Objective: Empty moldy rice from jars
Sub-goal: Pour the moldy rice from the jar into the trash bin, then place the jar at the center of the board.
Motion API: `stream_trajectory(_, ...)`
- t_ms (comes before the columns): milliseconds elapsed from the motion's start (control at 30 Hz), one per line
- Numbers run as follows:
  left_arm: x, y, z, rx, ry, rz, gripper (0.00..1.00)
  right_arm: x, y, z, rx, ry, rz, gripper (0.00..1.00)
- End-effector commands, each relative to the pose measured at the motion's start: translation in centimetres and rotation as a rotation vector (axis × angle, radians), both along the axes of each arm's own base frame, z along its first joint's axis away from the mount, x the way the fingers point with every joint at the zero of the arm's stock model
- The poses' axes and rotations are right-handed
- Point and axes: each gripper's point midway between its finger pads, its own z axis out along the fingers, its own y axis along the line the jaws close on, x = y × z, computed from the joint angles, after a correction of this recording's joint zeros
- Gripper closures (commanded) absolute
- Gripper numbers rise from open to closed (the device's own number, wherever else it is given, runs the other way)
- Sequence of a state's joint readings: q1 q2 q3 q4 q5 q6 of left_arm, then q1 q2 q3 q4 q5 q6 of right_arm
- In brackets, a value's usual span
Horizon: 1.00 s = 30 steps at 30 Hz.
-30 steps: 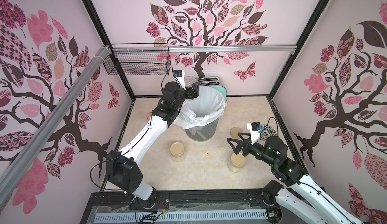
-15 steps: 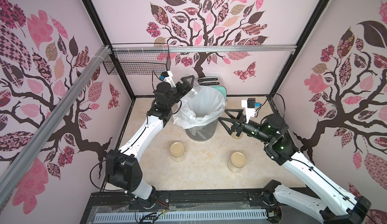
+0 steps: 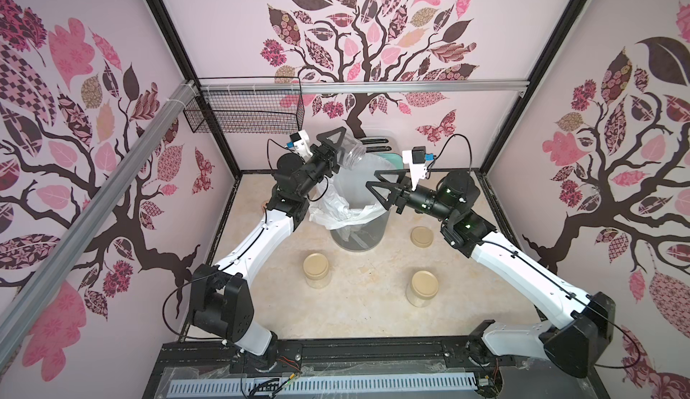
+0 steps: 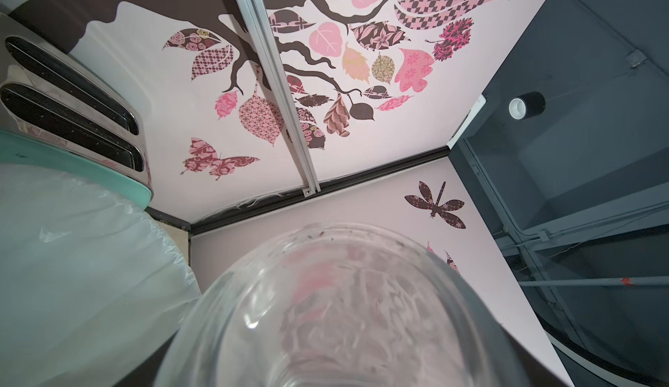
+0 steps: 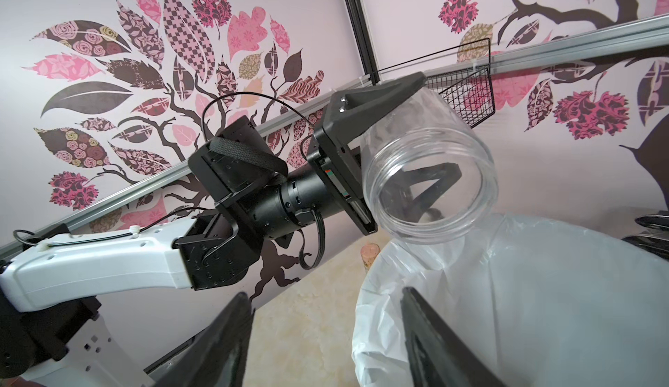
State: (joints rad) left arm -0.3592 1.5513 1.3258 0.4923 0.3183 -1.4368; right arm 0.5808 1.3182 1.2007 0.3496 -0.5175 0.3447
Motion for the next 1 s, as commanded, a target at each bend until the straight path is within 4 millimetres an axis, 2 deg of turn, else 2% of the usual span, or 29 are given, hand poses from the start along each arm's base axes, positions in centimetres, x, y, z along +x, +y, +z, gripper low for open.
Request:
stream_trajectory(0,-2.1,-0.4,3.2,-0.026,-0.104,-0.027,0.31,0.7,0.6,1.7,0.048,-0.032,0.017,0.33)
stream_trajectory(367,-2.6,-2.2,2.6,0.024,-0.107,-0.041,0.31,3.1,2.6,2.3,0.071,-0.033,0.040,0.35)
stream_trajectory(567,-3.2,-3.3,2.2,0.010,-0.094,-0.059,0.31,4.1,2.6,2.1,0.079,-0.036,0.012,0.43)
stream_trajectory(667,-3.4,-3.5,2.2,0.001,-0.091,-0.060,0.30,4.4,2.6,1.9,0.087,-0.032,0.000,0.50)
stream_trajectory(967,-3.8,-3.5,2.0,-0.032,-0.088,-0.043,0.28,4.9,1.9,2.3,0.168,-0.038,-0.039,0.84)
